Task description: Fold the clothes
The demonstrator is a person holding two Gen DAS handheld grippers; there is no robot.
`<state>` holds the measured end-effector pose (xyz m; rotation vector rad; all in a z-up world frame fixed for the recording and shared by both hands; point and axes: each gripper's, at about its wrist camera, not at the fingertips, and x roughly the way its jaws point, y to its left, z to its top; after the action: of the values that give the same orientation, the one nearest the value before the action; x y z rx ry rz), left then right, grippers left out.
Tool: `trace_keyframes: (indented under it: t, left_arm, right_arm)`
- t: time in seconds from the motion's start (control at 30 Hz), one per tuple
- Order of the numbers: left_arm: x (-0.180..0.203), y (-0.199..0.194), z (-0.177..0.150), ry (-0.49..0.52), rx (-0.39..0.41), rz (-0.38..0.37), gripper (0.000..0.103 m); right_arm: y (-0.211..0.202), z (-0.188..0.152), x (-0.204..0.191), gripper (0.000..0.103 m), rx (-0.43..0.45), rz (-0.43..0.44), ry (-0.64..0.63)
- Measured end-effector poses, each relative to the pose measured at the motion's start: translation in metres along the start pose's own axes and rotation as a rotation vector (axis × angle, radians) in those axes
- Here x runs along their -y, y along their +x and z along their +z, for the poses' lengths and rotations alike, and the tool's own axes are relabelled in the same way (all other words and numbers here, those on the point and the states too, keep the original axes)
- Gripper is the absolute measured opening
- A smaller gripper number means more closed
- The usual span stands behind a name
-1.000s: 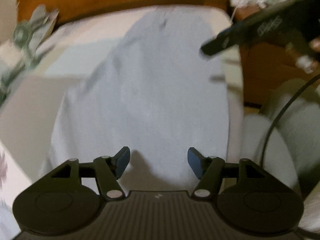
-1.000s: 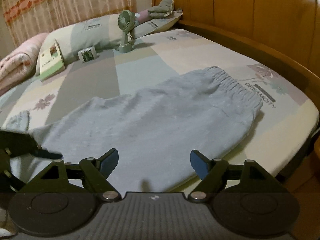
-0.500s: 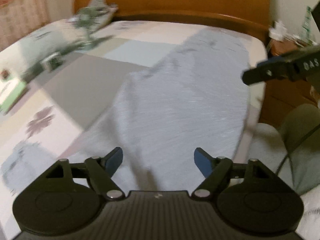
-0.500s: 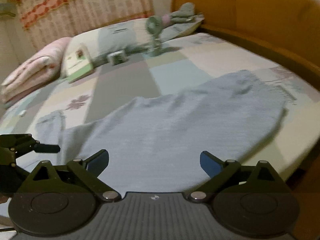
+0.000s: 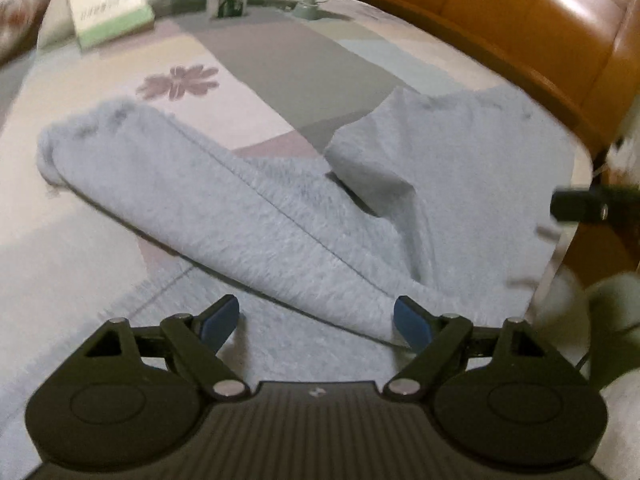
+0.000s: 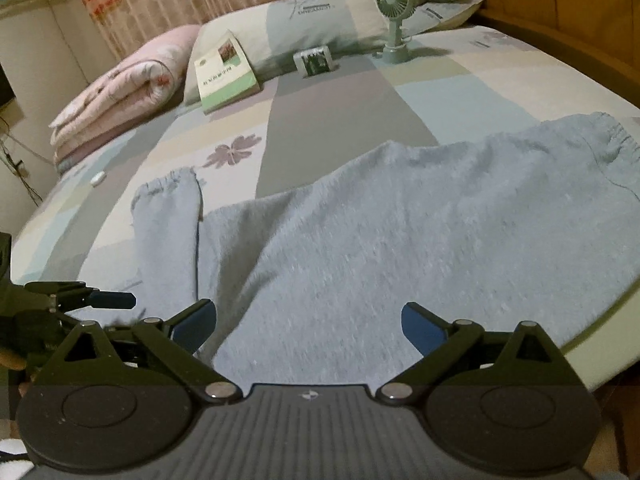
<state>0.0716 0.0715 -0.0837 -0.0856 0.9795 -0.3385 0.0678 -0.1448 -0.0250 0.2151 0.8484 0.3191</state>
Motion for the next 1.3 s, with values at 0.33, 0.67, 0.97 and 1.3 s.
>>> trace_keyframes:
  t: [0.33, 0.67, 0.97, 1.3]
  left_arm:
    - [-0.042, 0.015, 0.008, -0.19, 0.033, -0.118, 0.085]
    - [-0.101, 0.025, 0.019, -0.496, 0.134, -0.262, 0.085]
    - [-0.154, 0.039, 0.031, -0.705, 0.249, -0.297, 0.081]
    - [-0.176, 0.06, 0.052, -0.741, 0.256, -0.21, 0.024]
  right_arm:
    - [0.009, 0.002, 0.011, 0.101, -0.023, -0.01, 0.06]
    - [0.017, 0.0, 0.014, 0.101, -0.052, -0.013, 0.069]
    - [0.019, -0.002, 0.019, 0.101, -0.06, -0.021, 0.078]
    - [0.013, -0.007, 0.025, 0.101, -0.04, -0.025, 0.105]
